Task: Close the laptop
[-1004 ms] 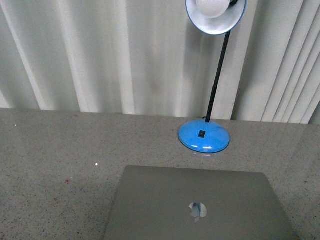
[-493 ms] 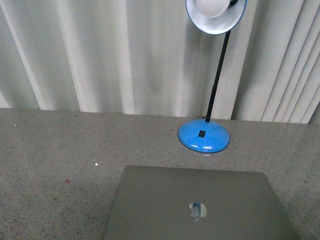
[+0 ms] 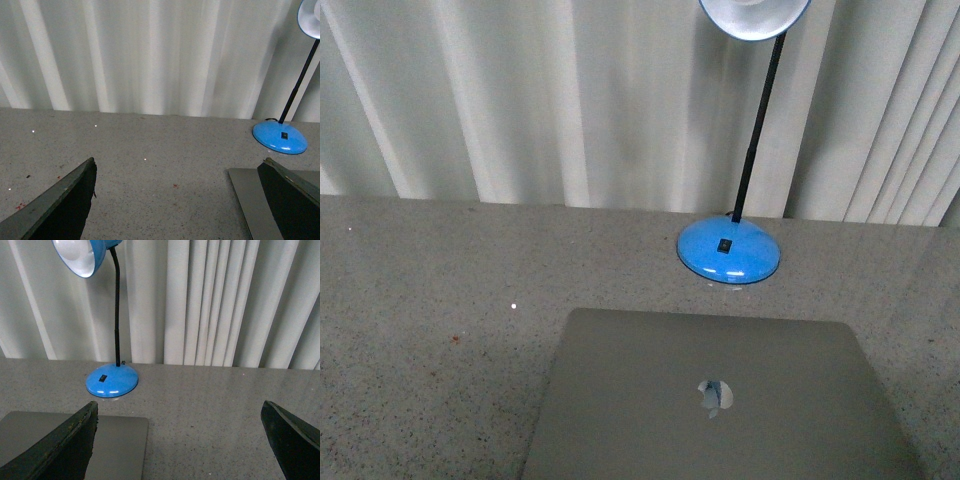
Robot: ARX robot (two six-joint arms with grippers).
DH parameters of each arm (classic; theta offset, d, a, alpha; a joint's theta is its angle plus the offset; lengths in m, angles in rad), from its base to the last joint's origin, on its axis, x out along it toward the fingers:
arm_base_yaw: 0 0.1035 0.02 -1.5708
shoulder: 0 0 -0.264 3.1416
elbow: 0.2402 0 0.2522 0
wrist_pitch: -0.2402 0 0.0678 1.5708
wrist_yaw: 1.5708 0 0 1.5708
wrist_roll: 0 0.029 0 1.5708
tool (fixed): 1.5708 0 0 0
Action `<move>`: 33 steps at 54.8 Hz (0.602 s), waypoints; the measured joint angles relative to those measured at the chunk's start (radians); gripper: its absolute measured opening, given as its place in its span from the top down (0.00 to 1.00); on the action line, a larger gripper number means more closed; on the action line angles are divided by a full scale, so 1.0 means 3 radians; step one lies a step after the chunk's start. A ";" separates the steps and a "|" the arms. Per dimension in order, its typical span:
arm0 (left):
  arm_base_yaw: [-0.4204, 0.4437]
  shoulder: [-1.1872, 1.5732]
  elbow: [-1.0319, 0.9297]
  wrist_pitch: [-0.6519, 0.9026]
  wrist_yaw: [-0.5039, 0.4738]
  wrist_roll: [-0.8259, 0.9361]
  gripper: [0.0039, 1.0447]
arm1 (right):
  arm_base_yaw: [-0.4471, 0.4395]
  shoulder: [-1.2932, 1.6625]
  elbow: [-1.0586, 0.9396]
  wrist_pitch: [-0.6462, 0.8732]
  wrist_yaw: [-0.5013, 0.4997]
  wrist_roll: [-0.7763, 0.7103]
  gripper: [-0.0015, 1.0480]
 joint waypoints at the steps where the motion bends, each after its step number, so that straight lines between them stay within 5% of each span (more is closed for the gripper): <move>1: 0.0000 0.0000 0.0000 0.0000 0.0000 0.0000 0.06 | 0.0000 0.0000 0.0000 0.0000 0.0000 0.0001 0.07; 33: 0.0000 0.0000 0.0000 0.0000 0.0000 0.0000 0.06 | 0.0000 0.0000 0.0000 0.0000 0.0000 0.0000 0.07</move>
